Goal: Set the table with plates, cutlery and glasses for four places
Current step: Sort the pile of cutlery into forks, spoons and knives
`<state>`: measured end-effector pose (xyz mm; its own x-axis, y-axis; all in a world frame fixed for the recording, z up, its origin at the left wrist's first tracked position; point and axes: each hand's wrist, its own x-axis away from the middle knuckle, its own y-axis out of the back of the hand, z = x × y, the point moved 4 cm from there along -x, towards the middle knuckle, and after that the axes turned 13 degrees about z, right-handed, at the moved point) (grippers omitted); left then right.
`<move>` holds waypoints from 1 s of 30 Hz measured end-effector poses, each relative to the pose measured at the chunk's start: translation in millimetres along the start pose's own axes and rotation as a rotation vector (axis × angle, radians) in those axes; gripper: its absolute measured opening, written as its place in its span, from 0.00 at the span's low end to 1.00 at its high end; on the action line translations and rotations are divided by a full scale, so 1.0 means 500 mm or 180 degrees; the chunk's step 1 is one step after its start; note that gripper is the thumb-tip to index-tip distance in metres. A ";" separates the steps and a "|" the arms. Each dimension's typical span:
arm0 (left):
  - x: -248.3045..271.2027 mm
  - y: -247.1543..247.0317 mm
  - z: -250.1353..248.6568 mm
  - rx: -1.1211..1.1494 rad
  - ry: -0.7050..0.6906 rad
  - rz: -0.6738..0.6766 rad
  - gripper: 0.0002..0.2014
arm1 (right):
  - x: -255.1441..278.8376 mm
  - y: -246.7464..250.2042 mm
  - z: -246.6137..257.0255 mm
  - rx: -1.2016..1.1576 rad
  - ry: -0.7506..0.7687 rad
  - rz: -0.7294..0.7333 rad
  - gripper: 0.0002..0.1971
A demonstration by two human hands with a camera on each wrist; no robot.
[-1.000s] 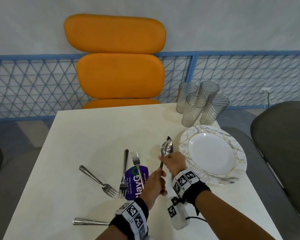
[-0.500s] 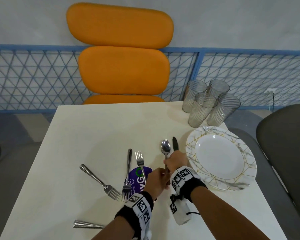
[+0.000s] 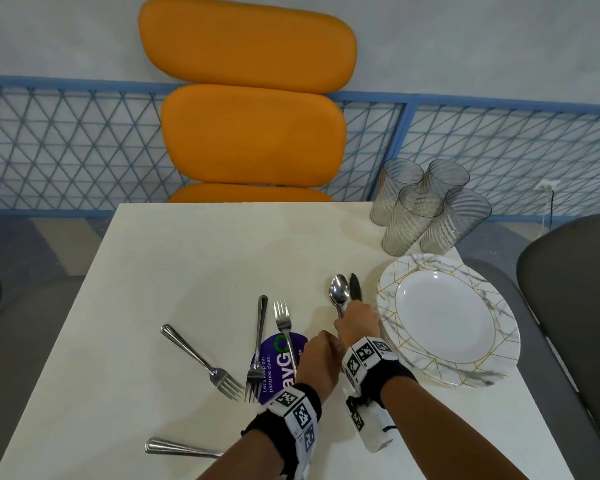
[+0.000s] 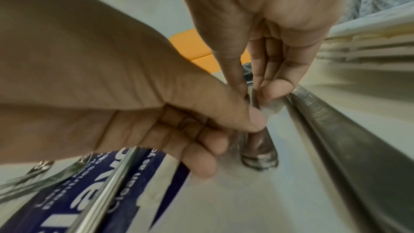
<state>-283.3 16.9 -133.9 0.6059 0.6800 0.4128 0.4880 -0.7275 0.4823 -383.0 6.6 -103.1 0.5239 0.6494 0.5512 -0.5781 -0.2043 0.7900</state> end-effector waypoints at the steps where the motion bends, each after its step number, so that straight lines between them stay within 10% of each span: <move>1: -0.002 -0.004 0.002 -0.0061 -0.0010 0.0033 0.04 | 0.001 0.000 -0.001 0.0039 0.0017 -0.0025 0.10; 12: 0.035 0.107 0.031 0.0244 -0.0335 0.0157 0.11 | 0.030 0.005 0.039 0.0236 0.0706 -0.0265 0.16; 21: 0.083 0.217 0.091 -0.3179 -0.0263 0.0500 0.12 | 0.094 -0.161 0.083 0.0155 0.0842 0.0577 0.13; 30: 0.085 0.267 0.077 -0.3354 -0.0658 -0.0131 0.09 | 0.093 -0.099 0.052 -0.1896 0.0846 0.0471 0.11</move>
<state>-168.1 -54.6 -81.9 0.7441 0.6019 0.2900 -0.2172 -0.1926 0.9570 -313.6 27.9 -109.3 0.2845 0.8196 0.4973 -0.9187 0.0848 0.3858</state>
